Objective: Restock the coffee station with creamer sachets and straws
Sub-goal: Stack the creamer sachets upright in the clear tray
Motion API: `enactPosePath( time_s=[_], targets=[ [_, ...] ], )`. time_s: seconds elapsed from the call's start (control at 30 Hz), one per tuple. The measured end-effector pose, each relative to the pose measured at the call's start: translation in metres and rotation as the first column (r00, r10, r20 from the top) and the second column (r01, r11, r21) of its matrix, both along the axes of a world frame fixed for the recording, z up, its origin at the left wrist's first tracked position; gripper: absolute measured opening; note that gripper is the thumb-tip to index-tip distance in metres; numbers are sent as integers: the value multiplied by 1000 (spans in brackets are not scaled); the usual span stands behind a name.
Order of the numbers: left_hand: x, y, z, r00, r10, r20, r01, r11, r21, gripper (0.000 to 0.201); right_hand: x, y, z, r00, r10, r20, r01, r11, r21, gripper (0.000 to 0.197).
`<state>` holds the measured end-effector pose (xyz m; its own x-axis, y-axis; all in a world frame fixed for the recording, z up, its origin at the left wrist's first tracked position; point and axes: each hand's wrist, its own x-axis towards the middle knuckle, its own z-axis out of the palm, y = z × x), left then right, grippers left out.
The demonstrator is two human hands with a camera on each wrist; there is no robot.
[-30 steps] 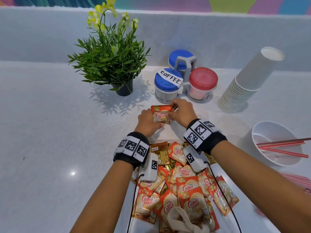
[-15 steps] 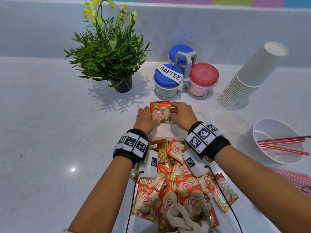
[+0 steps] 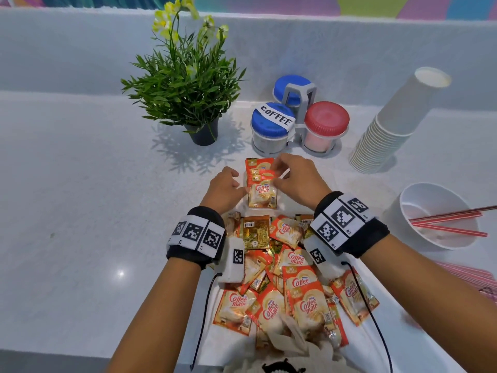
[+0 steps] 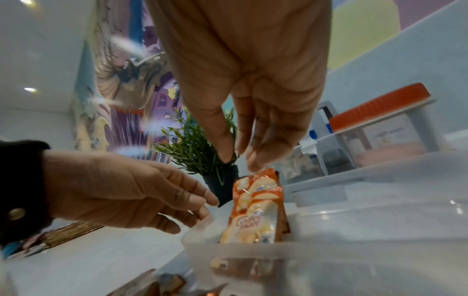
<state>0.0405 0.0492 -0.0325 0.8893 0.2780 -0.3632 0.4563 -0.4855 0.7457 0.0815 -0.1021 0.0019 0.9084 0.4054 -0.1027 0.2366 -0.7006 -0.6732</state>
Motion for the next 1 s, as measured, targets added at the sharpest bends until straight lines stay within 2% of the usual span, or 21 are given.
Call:
enactPosePath(
  time_s=[0.07,0.17,0.2,0.3,0.43,0.57,0.63,0.7,0.8,0.9,1.0],
  targets=[
    [-6,2,3,1000,16,-6,-16,1000,-7,40,-11,2,6,990,140,-12,-141,989,-41,16],
    [-19,1,3,999,8,-41,-6,998,65,17,-32,3,5,928,361,-95,-373,908,-188,19],
    [-24,0,2,999,-2,-47,6,996,89,12,-37,3,2,912,394,-118,-411,882,-232,21],
    [-34,-4,-2,989,-90,-120,105,986,129,20,-48,0,-9,895,418,-157,-446,824,-348,26],
    [-44,-11,-4,954,-232,-190,263,952,160,23,-60,-2,-21,864,465,-193,-497,727,-474,46],
    [-47,-16,-1,940,-285,-189,319,929,185,28,-67,-2,-24,874,470,-119,-464,741,-485,53],
    [-49,-18,1,938,-291,-191,326,925,193,30,-70,-2,-25,873,483,-69,-448,737,-506,43],
    [-50,-18,1,937,-295,-186,323,936,142,29,-71,-3,-25,891,454,4,-398,785,-474,28],
    [-51,-15,3,978,-207,-29,206,978,-39,30,-63,-12,-21,945,321,66,-285,902,-323,22],
    [-53,-15,14,992,-62,108,85,972,-221,38,-52,-21,-10,979,187,85,-172,973,-156,24],
    [-52,-22,25,983,-54,175,109,940,-323,37,-46,-28,0,995,64,80,-65,998,6,22]
  ],
)
